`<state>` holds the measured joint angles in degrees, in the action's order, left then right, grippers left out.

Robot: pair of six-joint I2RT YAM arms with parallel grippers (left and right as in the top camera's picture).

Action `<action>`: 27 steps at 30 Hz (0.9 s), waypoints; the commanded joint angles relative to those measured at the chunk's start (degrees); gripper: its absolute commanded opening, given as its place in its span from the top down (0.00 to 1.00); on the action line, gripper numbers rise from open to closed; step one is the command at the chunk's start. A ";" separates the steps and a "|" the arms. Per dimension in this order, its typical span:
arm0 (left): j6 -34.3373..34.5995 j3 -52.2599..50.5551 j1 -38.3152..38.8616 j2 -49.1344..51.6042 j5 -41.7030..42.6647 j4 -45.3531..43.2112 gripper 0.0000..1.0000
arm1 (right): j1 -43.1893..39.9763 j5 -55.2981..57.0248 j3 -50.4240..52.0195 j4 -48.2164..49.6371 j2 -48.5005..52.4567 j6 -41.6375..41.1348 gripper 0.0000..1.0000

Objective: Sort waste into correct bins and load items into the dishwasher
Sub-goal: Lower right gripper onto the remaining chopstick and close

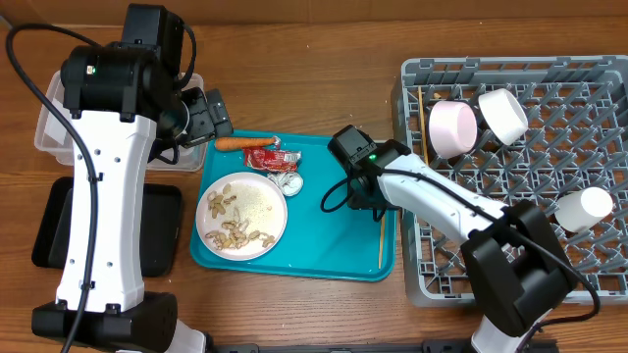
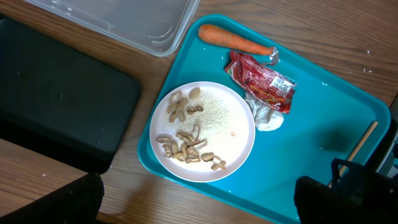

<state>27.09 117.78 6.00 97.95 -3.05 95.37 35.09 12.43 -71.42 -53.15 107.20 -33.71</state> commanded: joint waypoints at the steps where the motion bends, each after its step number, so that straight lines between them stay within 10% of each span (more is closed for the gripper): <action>1: 0.81 0.46 0.02 0.20 -0.11 -0.07 0.00 | -1.84 0.81 0.35 0.24 0.42 0.52 0.53; 9: 0.81 0.44 0.02 0.20 -0.11 -0.07 0.00 | -5.14 -6.60 1.60 2.21 4.92 8.50 0.60; 17: 0.81 0.46 0.02 0.20 -0.11 -0.07 0.00 | -4.61 -8.48 1.27 0.33 4.90 12.94 0.96; 27: 0.81 0.46 0.02 0.20 -0.11 -0.07 0.00 | -0.22 -7.61 -9.70 -7.02 -4.02 12.79 0.96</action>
<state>27.09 117.78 6.00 97.95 -3.05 95.35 32.56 4.84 -74.87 -59.29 109.91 -22.00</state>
